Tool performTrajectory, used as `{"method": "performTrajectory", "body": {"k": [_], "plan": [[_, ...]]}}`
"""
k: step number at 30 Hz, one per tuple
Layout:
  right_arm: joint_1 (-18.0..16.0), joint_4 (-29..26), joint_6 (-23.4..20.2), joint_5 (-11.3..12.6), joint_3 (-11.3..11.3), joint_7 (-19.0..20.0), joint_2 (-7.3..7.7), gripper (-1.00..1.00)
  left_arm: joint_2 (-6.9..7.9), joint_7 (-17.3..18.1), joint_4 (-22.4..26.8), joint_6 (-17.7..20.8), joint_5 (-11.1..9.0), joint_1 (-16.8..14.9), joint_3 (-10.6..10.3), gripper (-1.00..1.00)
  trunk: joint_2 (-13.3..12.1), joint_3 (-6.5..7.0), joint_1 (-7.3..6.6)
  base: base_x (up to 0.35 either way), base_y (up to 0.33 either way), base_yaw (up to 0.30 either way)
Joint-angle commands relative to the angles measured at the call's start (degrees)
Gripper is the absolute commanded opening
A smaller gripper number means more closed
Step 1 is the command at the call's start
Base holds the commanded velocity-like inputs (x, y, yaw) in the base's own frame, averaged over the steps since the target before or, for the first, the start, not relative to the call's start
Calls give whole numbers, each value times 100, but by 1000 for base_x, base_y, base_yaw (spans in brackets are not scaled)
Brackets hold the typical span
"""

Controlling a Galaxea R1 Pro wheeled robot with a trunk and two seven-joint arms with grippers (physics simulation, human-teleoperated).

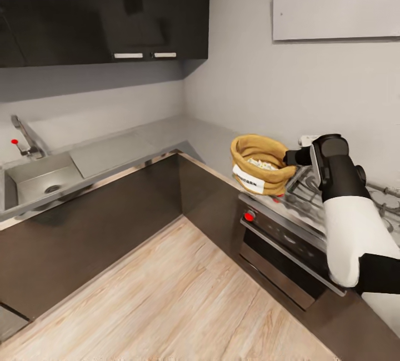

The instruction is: In the kitchen, take the popcorn bag from the countertop, put it into the microwave, and heat it until the popcorn is cooked so the cooked popcorn ends up inside the bag.

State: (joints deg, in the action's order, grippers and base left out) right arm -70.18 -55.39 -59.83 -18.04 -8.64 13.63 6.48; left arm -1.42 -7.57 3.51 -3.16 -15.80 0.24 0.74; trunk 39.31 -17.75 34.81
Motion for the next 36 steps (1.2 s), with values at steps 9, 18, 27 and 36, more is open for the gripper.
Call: {"method": "performTrajectory", "body": {"k": [9,18,27,36], "plan": [[-4,1284,-17,-34,-14,59,-53,-100,-10,-16,16,-9,-20,2,-11,100,6,74,-2,-339,0,0],[-4,1664,-17,-27,-15,60,-54,-100,-12,-16,18,-9,-19,2,-20,100,6,156,-2,-339,0,0],[5,1774,-17,-28,-15,64,-59,-100,-3,-16,18,-9,-19,2,-21,100,6,237,-2,-314,0,-36],[270,1773,-17,-25,-21,72,-52,-100,-2,-16,18,-9,-19,2,-21,100,6,318,-2,-128,0,-75]]}}
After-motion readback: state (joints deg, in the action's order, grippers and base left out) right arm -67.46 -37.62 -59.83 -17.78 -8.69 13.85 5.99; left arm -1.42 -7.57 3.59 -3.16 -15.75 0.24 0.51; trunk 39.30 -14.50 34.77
